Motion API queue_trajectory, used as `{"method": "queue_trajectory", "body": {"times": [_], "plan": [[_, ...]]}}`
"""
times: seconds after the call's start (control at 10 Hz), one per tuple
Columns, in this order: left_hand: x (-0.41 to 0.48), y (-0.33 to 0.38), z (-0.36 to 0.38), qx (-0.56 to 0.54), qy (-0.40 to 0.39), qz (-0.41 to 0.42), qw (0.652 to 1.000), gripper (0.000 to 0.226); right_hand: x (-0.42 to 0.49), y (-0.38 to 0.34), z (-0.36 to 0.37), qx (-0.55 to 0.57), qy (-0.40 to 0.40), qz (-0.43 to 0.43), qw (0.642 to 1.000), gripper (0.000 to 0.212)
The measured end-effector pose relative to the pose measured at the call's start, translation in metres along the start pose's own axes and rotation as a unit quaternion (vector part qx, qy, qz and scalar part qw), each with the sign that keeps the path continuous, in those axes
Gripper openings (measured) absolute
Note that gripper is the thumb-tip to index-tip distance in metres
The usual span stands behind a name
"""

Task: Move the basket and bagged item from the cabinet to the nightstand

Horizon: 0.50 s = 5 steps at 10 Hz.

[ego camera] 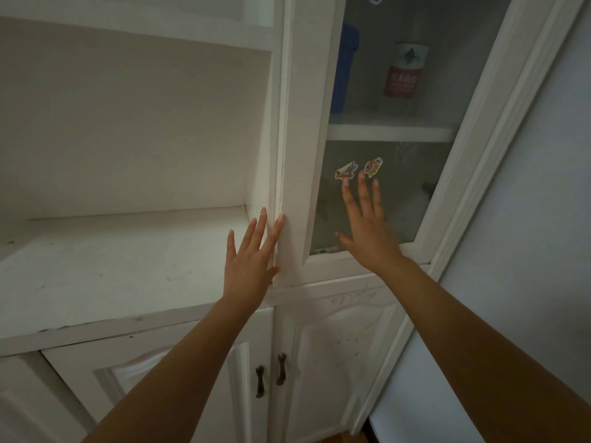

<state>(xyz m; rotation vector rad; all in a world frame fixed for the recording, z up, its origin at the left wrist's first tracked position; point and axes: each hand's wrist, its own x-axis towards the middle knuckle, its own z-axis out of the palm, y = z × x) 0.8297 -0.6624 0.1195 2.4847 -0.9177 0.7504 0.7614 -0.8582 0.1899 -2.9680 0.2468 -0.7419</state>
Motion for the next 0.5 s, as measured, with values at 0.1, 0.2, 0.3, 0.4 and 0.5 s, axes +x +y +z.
{"method": "queue_trajectory", "body": {"times": [0.1,0.2,0.3,0.4,0.5], "plan": [[-0.001,-0.001,-0.005,0.007,-0.008,0.009,1.0,0.101,-0.004,0.001,-0.007,0.042,-0.023,0.004,0.999,0.087],[-0.004,0.002,-0.014,-0.007,-0.034,0.004,0.999,0.1,-0.017,0.001,-0.016,0.073,-0.034,-0.001,0.997,0.076],[-0.009,0.007,-0.024,-0.004,-0.053,-0.002,0.999,0.095,-0.033,0.003,-0.025,0.093,-0.018,0.0,0.995,0.067],[-0.026,0.02,-0.04,0.004,-0.062,-0.016,0.998,0.08,-0.054,-0.001,-0.044,0.121,0.01,-0.007,0.993,0.057],[-0.041,0.029,-0.058,0.007,-0.041,-0.035,0.999,0.066,-0.076,0.003,-0.063,0.123,0.038,-0.025,0.991,0.053]]}}
